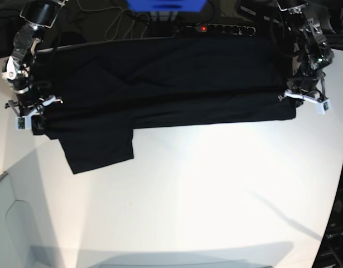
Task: Fold the T-shirt properly
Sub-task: 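Lift the grasped edges and fold them toward the shoulder edge, then regrasp the folded hem corner with the right gripper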
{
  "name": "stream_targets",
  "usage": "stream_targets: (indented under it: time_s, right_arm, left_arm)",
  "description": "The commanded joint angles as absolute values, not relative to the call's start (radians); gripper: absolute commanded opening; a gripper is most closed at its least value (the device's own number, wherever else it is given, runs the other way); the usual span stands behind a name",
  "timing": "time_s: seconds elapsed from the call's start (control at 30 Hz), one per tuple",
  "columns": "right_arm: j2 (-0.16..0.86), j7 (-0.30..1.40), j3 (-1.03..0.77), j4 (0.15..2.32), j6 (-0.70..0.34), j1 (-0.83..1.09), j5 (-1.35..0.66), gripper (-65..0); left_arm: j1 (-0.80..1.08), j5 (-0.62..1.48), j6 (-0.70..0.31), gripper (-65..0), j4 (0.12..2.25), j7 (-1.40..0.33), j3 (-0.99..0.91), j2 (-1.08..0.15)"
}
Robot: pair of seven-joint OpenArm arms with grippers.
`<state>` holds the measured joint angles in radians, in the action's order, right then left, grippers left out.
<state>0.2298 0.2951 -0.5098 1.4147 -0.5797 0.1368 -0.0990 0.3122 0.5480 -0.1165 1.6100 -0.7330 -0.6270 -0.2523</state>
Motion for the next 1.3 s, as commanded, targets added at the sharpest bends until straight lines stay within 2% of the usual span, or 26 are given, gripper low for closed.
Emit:
stream_targets:
  time_s: [0.0, 0.1, 0.17, 0.33, 0.6, 0.83, 1.27]
  right_arm:
    - [0.248, 0.283, -0.519, 1.451, -0.587, 0.128, -0.113, -52.7]
    - [0.246, 0.305, -0.538, 1.535, -0.588, 0.134, -0.114, -42.3]
    - [0.225, 0.305, -0.556, 1.592, -0.588, 0.139, -0.127, -37.6]
    - [0.213, 0.308, -0.550, 1.632, -0.588, 0.087, -0.136, -32.5]
    - [0.260, 0.407, -0.351, 1.305, -0.582, -0.165, -0.133, -31.9]
    - [0.255, 0.404, -0.337, 1.050, -0.582, -0.352, -0.021, -31.8]
    - [0.254, 0.404, -0.335, 1.046, -0.585, -0.277, -0.008, -31.8]
  left_arm:
    - [0.309, 0.555, -0.114, -65.0, 1.632, -0.714, -0.636, -0.271]
    - [0.311, 0.555, -0.114, -65.0, 1.636, -0.714, -0.638, -0.271]
    - [0.311, 0.555, -0.114, -65.0, 1.638, -0.714, -0.638, -0.271]
    - [0.306, 0.555, -0.114, -65.0, 1.635, -0.714, -0.634, -0.271]
    - [0.303, 0.555, -0.114, -65.0, 1.629, -0.714, -0.633, -0.271]
    - [0.302, 0.550, -0.114, -65.0, 1.632, -0.714, -0.634, -0.271]
    - [0.302, 0.555, -0.114, -65.0, 1.630, -0.714, -0.634, -0.271]
